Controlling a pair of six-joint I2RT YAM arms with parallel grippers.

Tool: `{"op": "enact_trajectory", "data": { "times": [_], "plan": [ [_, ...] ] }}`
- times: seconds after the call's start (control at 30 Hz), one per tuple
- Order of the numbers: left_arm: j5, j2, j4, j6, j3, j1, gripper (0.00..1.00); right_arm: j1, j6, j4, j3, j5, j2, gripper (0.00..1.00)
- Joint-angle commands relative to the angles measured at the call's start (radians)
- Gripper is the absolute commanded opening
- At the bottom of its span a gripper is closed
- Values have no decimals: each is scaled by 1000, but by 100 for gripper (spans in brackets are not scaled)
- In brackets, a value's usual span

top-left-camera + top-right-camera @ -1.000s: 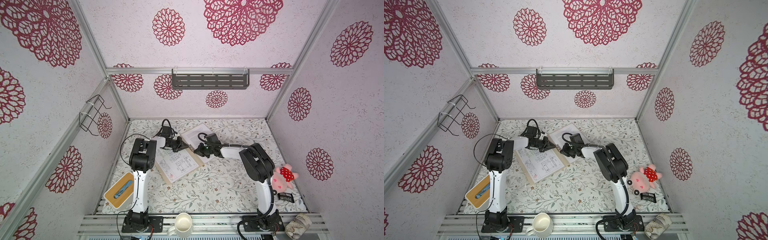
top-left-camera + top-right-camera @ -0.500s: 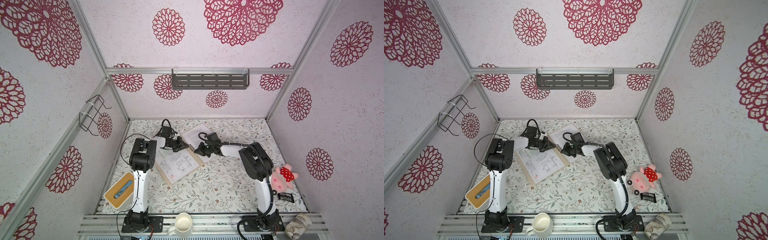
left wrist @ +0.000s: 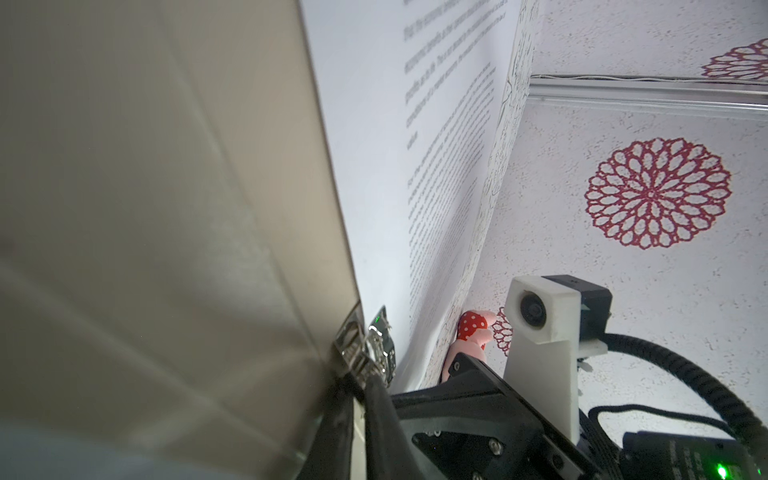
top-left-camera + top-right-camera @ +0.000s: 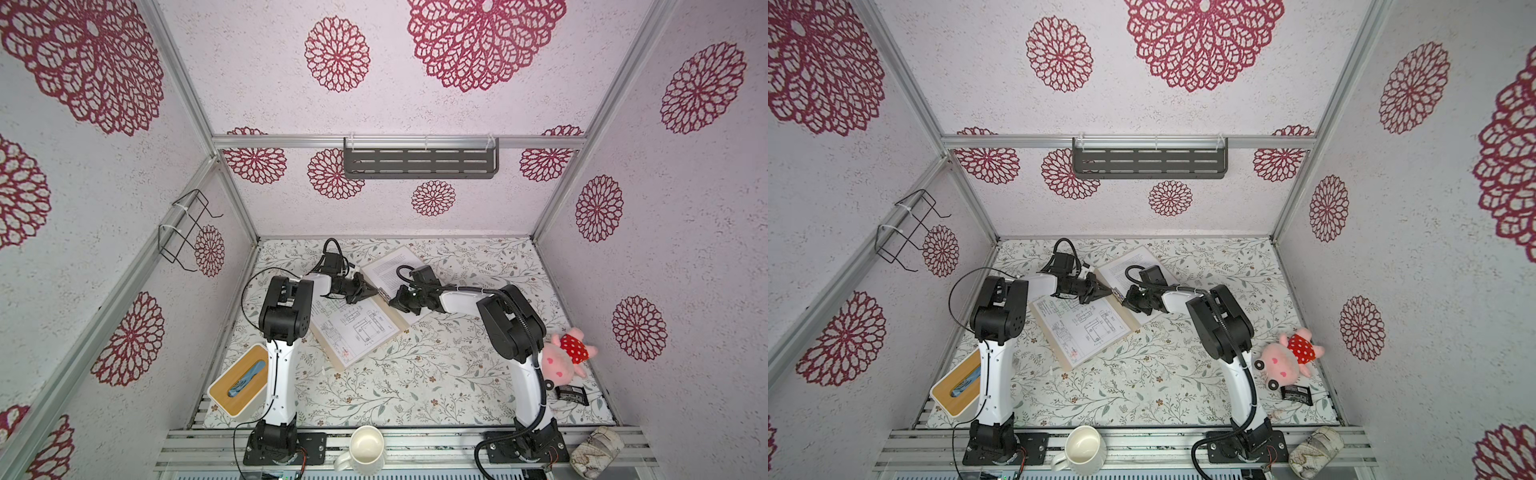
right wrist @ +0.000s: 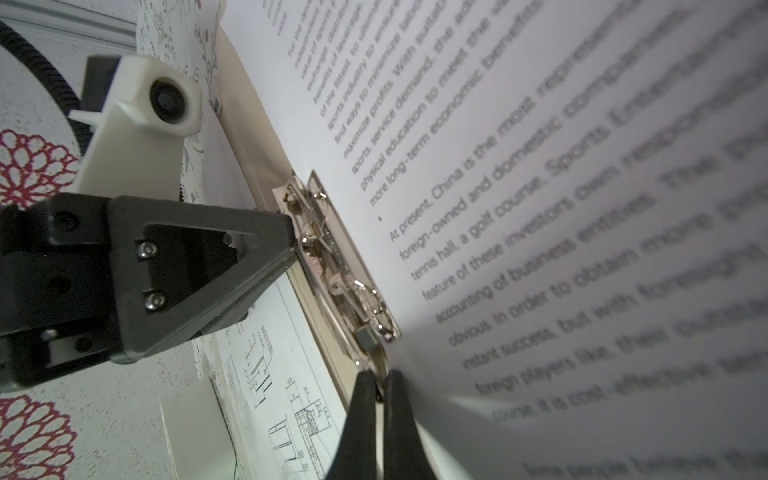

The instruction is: Put the files into the folder

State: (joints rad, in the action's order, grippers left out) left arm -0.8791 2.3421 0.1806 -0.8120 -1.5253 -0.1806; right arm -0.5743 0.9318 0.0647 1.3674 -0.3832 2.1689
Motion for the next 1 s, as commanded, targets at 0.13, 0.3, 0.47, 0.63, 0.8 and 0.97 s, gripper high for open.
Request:
{"op": "enact_trajectory", "data": {
  "times": [0.13, 0.3, 0.47, 0.63, 0.8, 0.97],
  "plan": [
    [-26, 15, 13, 8, -22, -5, 14, -22, 39, -343, -51, 186, 49, 15],
    [-49, 15, 16, 26, -25, -7, 15, -29, 36, -336, -47, 191, -2, 25],
    [-51, 14, 33, 42, -21, -8, 15, -27, 16, -330, -28, 221, -78, 40],
    [-43, 4, 46, 43, -13, -8, 15, -2, -37, -333, 16, 255, -123, 49],
    [-21, -27, 52, 31, 9, -8, 17, 62, -78, -308, 28, 246, -155, 52],
    [-7, -82, 24, -12, 27, -11, 26, 98, -122, -261, 31, 216, -161, 54]
  ]
}}
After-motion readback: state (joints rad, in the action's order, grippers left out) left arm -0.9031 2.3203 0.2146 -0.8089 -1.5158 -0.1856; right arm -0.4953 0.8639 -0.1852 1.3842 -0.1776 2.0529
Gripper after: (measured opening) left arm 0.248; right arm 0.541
